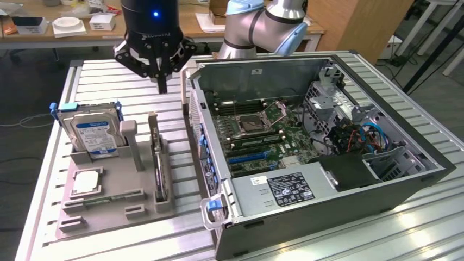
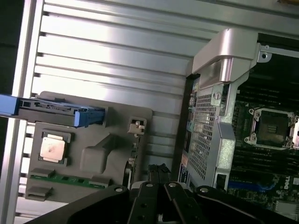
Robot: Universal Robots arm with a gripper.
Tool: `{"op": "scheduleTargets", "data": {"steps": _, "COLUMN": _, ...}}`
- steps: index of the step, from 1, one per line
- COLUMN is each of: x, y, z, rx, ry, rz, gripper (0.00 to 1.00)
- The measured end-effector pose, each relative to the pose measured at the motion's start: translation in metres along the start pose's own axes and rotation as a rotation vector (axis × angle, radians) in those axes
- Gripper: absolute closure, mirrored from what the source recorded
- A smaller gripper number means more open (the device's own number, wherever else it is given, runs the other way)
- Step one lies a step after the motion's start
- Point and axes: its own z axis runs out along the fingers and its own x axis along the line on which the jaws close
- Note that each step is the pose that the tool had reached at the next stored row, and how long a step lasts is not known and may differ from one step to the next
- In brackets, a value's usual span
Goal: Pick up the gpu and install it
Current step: 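Pick up the gpu and move the gpu toward the slot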
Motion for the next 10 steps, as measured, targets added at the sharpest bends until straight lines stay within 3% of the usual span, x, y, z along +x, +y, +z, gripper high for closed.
{"op": "scheduleTargets", "data": {"steps": 10, "x": 0.0001, "y": -0.0008, "z": 0.0032, "rx": -0.0022, "ry": 0.0041, "rz": -0.094, "gripper": 0.89}}
